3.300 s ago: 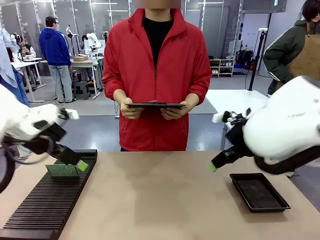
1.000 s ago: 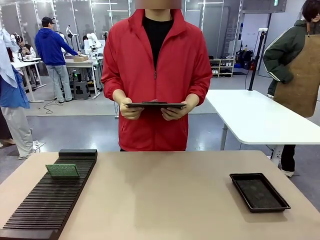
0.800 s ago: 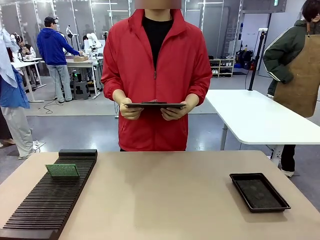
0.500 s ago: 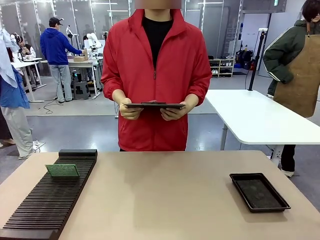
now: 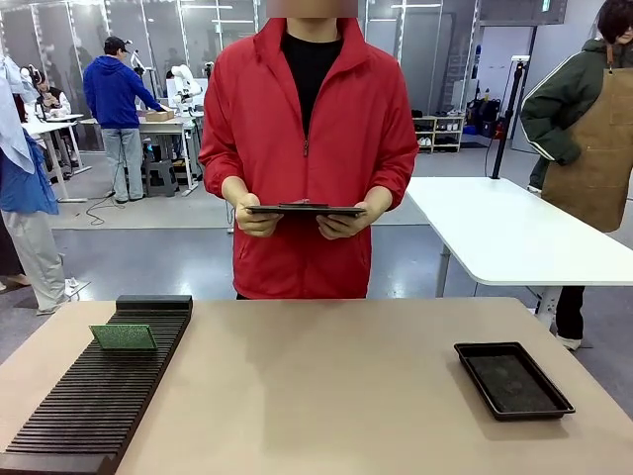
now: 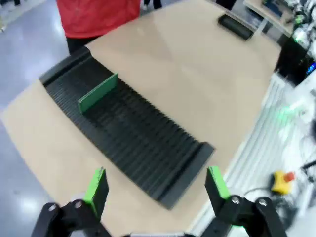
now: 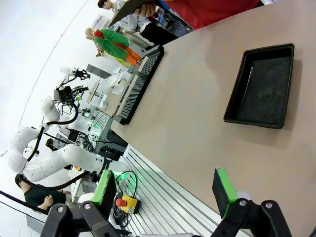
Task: Inspect the PCB.
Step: Pick up the Blank PCB and present it to the human.
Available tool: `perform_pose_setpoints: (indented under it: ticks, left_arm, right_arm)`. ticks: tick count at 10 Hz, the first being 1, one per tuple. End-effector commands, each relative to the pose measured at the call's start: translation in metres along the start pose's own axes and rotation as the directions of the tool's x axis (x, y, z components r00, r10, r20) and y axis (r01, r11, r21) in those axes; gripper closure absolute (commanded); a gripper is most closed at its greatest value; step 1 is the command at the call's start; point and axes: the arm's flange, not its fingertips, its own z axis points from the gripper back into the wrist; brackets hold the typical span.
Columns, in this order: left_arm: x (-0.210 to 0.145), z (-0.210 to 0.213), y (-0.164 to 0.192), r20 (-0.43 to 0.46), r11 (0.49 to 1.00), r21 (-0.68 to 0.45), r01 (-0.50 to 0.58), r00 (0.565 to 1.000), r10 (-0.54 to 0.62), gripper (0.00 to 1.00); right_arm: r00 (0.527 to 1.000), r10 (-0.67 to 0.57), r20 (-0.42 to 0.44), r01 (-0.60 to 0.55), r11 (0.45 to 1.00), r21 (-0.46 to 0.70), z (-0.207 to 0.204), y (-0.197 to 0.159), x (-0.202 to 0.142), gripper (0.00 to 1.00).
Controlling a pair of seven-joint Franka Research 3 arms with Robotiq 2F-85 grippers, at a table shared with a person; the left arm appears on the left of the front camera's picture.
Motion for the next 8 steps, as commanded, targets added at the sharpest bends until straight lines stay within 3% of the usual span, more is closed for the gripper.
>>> perform_pose_setpoints:
  ticks: [1,2,4,6,7,8]
  left_arm:
    - [0.01,-0.068,-0.015,-0.163,0.961,0.12,0.249,0.96,-0.228,0.0]
    - [0.021,-0.093,-0.018,-0.216,0.946,0.065,0.317,0.93,-0.297,0.0]
    - [0.027,-0.135,-0.023,-0.314,0.917,0.057,0.396,0.879,-0.36,0.0]
    - [0.029,-0.165,-0.021,-0.357,0.921,0.07,0.384,0.872,-0.336,0.0]
    - [0.031,-0.173,-0.019,-0.332,0.938,0.06,0.342,0.893,-0.304,0.0]
    - [0.065,-0.15,-0.002,-0.341,0.919,0.015,0.393,0.866,-0.365,0.0]
  right_arm:
    - [1.0,0.015,0.007,-0.015,1.0,0.008,0.001,0.0,0.001,0.0]
    - [1.0,0.015,0.007,-0.015,1.0,0.008,0.001,0.0,0.001,0.0]
    - [1.0,0.015,0.007,-0.015,1.0,0.008,0.001,0.0,0.001,0.0]
    - [1.0,0.015,0.007,-0.015,1.0,0.008,0.001,0.0,0.001,0.0]
    - [1.0,0.015,0.007,-0.015,1.0,0.008,0.001,0.0,0.001,0.0]
    - [1.0,0.015,0.007,-0.015,1.0,0.008,0.001,0.0,0.001,0.0]
